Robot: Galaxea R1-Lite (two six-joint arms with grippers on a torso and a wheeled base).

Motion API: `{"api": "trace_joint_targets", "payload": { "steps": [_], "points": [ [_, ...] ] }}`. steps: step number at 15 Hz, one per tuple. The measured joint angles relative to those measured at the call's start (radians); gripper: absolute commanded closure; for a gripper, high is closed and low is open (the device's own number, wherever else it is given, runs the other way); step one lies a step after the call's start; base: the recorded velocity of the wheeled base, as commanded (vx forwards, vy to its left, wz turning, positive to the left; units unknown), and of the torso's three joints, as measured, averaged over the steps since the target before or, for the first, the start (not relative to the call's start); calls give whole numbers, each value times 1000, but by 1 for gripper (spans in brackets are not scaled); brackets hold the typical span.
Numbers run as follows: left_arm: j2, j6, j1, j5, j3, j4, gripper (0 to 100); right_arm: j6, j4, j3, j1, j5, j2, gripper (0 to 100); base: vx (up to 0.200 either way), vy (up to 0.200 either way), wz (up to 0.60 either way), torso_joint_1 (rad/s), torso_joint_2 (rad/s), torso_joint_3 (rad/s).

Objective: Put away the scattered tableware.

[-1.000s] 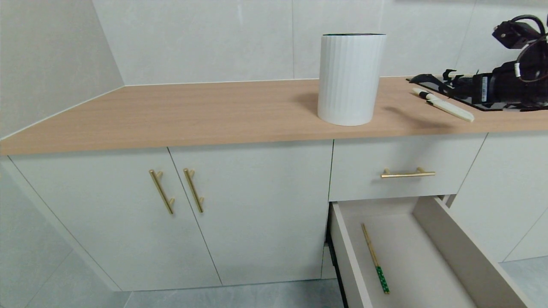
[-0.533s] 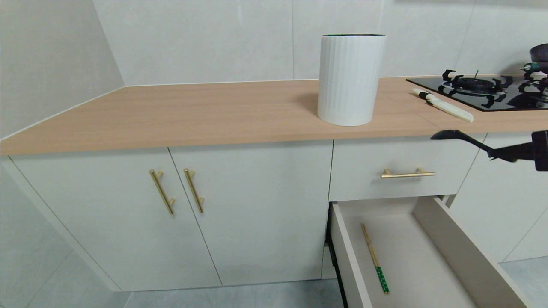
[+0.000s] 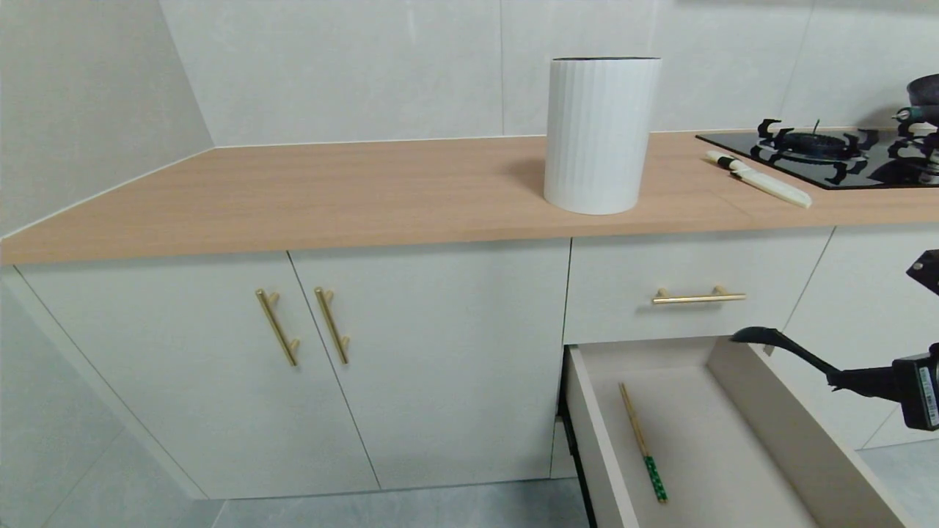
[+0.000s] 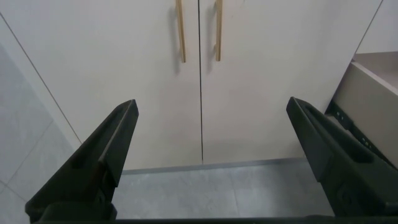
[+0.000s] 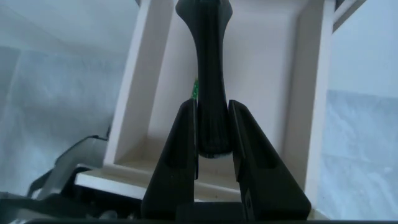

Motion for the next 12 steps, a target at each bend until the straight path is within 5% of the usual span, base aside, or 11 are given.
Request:
{"api": "trace_joint_targets", "payload": {
  "steps": [5,12],
  "points": [
    [0,0,0,0,0,0,0,1,-69,46,27,-10,87,100,0,0,0,-26,290,260],
    [0,0,0,0,0,0,0,23,-132,49,28,-10,282,100,0,0,0,0,7,6]
  ]
}}
